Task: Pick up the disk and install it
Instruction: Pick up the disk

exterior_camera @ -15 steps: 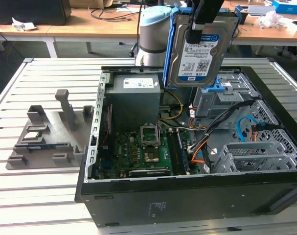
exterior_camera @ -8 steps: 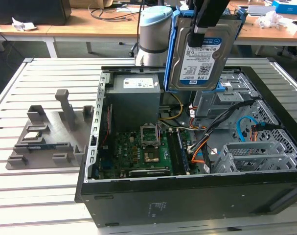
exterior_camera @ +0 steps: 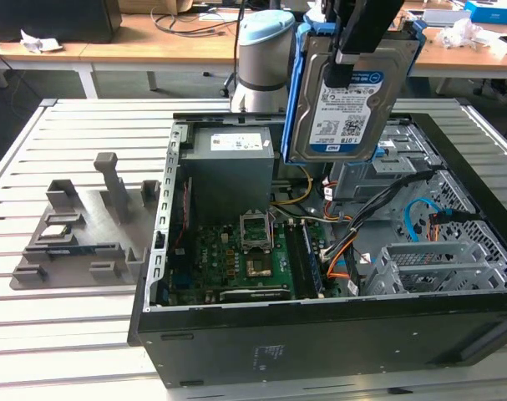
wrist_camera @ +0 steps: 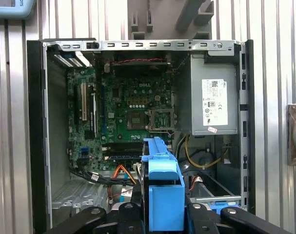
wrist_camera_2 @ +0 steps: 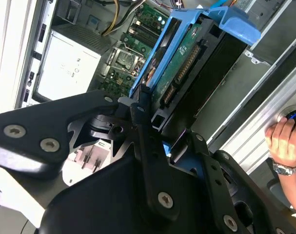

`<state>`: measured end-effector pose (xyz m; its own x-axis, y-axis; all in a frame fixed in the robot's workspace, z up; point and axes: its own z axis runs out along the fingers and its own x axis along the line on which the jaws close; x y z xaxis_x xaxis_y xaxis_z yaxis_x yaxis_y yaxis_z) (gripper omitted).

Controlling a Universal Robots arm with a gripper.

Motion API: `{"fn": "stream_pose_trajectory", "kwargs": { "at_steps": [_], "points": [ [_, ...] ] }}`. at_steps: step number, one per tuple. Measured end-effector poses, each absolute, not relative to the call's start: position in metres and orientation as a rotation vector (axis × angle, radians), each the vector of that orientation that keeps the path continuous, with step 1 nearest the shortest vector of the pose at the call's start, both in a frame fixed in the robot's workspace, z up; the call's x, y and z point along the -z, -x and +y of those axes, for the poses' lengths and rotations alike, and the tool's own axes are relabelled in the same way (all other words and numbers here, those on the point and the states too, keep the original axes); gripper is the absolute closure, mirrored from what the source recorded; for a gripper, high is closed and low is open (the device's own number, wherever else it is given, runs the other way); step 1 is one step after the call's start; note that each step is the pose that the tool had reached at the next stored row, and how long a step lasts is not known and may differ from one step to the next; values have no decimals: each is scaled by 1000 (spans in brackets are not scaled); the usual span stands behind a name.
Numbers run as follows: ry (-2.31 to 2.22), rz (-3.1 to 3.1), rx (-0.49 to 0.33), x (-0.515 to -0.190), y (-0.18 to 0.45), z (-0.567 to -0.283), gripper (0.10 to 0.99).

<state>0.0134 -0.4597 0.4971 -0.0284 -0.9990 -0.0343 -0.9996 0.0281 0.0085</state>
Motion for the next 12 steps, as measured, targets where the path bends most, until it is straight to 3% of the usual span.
{"fn": "stream_pose_trajectory", "kwargs": {
  "at_steps": [12],
  "points": [
    [2177, 2239, -47, -497, -14, -478, 722]
  ]
}}
